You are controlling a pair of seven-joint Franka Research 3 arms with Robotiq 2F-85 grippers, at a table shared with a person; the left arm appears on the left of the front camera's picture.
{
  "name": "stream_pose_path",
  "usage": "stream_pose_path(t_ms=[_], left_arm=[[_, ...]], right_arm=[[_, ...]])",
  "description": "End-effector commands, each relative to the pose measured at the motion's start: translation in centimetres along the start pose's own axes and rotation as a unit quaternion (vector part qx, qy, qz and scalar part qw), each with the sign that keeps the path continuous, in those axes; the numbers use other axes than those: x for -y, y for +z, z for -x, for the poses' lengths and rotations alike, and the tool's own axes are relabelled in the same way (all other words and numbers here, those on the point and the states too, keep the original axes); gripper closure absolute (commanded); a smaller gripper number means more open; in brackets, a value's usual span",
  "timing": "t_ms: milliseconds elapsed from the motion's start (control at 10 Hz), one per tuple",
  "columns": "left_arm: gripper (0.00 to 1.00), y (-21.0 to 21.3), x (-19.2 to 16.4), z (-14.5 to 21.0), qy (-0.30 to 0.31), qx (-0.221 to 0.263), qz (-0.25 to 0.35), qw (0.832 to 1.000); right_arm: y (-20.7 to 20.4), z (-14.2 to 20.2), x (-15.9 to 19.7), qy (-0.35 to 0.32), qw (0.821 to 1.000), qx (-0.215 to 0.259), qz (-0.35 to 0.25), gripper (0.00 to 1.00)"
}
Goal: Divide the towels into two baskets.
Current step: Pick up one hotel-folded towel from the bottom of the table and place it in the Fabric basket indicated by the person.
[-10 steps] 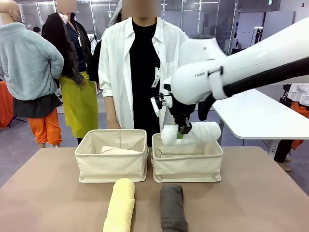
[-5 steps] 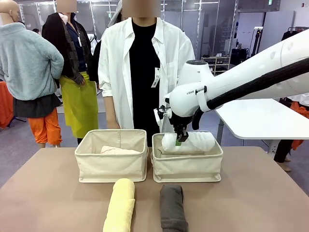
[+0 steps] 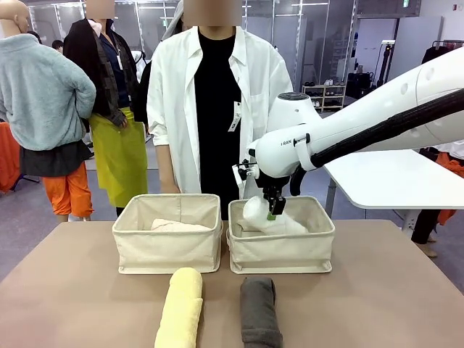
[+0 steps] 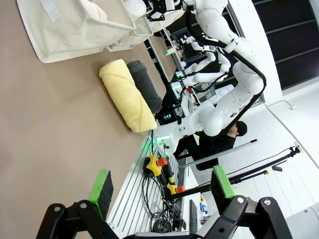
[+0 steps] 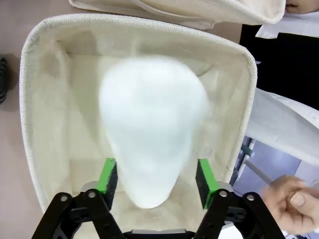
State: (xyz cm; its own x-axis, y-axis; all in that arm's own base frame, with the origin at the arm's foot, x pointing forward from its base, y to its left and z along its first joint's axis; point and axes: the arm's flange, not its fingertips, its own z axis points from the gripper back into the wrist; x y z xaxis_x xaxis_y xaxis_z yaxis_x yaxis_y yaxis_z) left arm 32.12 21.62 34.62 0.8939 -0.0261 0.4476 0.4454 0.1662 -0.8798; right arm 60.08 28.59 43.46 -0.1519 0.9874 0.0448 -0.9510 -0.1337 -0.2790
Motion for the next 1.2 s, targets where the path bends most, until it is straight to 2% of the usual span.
stream_pose_path(t_ms=[0,300,400,1100], left_arm=[[0.00,0.1,0.2,0.1,-0.008,0.002,-0.002,1.000],[0.00,0.1,0.2,0.1,-0.008,0.002,-0.002,1.000],[0.00,0.1,0.2,0.1,-0.008,0.002,-0.002,1.000],[0.00,0.1,0.2,0.1,-0.008,0.002,-0.002,1.000]], right_arm=[[0.2,-0.2,-0.2,-0.014,1.000,-0.012,0.002,0.00],[1.0,0.2,-1.5,-0.035,0.999,-0.010,0.008,0.00],[0.1,0.0,0.0,-0.007,1.000,-0.001,0.001,0.00],[0.1,0.0,0.0,-0.007,1.000,-0.001,0.001,0.00]])
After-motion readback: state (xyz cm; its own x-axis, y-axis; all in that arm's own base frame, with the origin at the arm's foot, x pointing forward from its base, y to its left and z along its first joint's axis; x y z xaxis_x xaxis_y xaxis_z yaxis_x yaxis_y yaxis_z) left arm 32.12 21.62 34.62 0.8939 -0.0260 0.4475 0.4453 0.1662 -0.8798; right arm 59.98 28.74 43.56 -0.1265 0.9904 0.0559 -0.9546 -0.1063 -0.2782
